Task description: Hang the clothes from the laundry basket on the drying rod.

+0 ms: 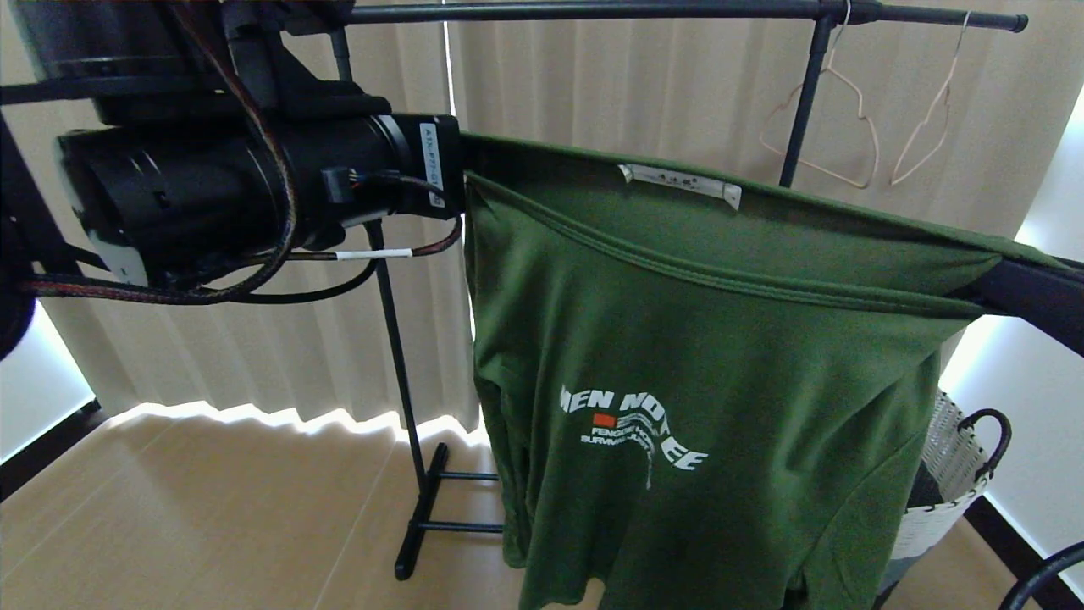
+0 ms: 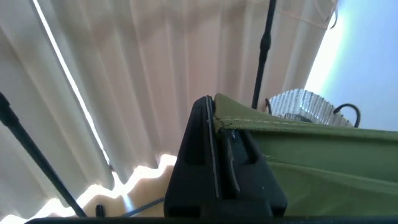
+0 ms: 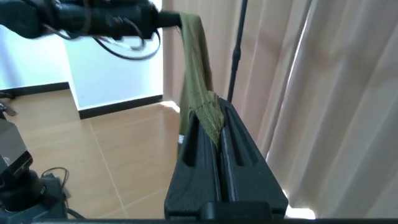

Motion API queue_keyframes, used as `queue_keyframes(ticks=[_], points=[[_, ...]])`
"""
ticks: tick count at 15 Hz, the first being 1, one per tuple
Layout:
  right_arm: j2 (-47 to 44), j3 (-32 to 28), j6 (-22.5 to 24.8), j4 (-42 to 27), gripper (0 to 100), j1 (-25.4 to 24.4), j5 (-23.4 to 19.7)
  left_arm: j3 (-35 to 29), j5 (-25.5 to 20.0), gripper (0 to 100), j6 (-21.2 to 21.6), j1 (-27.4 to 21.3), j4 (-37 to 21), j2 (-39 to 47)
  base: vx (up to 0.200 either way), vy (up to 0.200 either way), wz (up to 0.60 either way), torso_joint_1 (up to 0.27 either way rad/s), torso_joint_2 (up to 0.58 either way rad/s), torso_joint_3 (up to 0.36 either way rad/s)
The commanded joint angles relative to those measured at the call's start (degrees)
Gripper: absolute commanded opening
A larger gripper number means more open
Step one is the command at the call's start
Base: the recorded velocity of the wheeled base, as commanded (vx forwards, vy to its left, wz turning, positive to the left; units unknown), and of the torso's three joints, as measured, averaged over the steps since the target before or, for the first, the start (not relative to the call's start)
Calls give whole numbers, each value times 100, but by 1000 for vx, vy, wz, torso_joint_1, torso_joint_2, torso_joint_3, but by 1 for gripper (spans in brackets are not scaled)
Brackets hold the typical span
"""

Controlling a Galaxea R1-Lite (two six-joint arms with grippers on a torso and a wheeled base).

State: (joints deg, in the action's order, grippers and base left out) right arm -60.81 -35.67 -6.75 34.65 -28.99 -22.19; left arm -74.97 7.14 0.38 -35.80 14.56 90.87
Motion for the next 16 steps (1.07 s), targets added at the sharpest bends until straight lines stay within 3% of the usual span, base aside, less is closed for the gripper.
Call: queue_keyframes(ticks=[1,3,5,7,9,11,12,16], points=[[78,25,-1,-2,0,-1,13,27,6,0,6,-14,-5,98,0,0,0,0,0,0],[-1,60,43,-10,0,122,109,88,6,0,24,-41,-102,-17,0,0,0,0,0,0],[-230,78,412,-10,0,412,329,281,-46,0,120,-85,-524,-377,0,0,0,0,0,0],[-713,-45,737,60,0,596,900,422,-55,0,129,-340,-1086,-755,0,0,0,0,0,0],[-1056,-309,737,77,0,596,1296,475,-284,0,147,-410,-1508,-1045,0,0,0,0,0,0],[-1232,-485,719,86,0,596,1313,475,-591,0,147,-410,-1798,-1229,0,0,0,0,0,0],[-1469,-705,684,227,0,587,1305,475,-969,0,173,-410,-2167,-1484,0,0,0,0,0,0],[-2216,-880,640,1405,0,587,1278,668,-1584,0,577,-410,-2255,-1810,0,0,0,0,0,0]])
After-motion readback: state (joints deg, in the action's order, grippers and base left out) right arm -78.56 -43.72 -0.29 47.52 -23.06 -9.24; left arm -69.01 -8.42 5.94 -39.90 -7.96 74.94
